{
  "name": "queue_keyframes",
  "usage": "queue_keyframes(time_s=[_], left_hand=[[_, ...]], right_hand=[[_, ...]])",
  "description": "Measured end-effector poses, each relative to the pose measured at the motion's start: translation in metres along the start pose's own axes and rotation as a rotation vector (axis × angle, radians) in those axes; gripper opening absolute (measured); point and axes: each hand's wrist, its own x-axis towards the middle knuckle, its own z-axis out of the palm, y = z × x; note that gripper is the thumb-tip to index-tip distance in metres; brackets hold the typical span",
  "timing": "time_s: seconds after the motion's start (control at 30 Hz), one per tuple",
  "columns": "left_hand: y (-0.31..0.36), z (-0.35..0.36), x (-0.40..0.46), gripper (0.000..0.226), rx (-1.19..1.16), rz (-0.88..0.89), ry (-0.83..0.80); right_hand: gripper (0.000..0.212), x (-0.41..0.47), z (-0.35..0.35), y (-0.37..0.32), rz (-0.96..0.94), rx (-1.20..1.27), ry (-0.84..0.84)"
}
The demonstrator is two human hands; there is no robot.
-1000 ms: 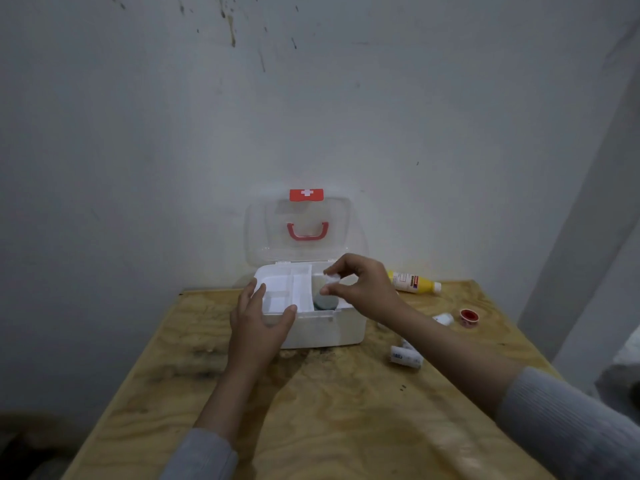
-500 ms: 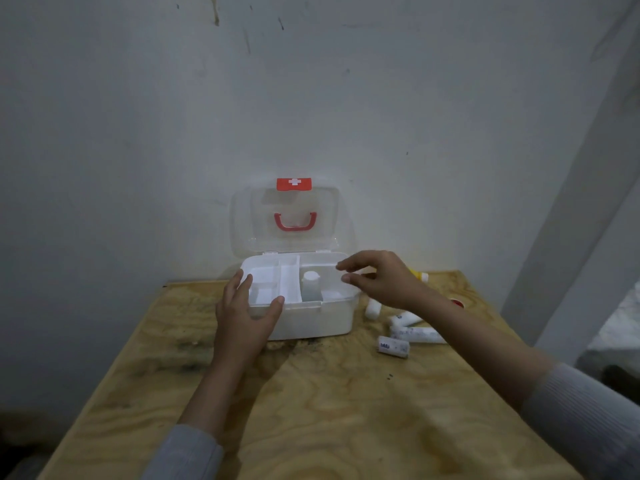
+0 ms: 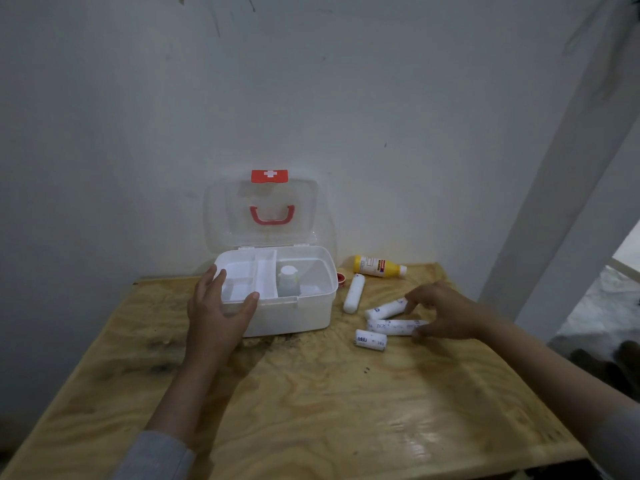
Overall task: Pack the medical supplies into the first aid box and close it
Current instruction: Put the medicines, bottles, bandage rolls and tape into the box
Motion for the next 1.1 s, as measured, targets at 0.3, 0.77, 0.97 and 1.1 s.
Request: queue_keyframes(time_s=[0.3,0.77,0.97,1.1], left_hand=[[-0.002,0.001,0.001,0.068,0.009,0.009,0.012],[-0.004,0.002,0.001,0.068,-0.001,0.009,0.005],[0.001,0.0,-0.001,0.066,-0.006,0.008,0.011],[0.0,0.0,0.0,0.067,-0.01,0.005,0.009]], right_hand=[[0.027,0.011,0.004,0.001,-0.003,0.039,0.02],[0.027,0.001,0.012,0.0,-0.016,0.029,0.081],[0.022,0.004,-0.019,-0.004,-0.096,0.068,0.279],[0.02,0.014,-0.052,-0.037,-0.214,0.062,0.414]])
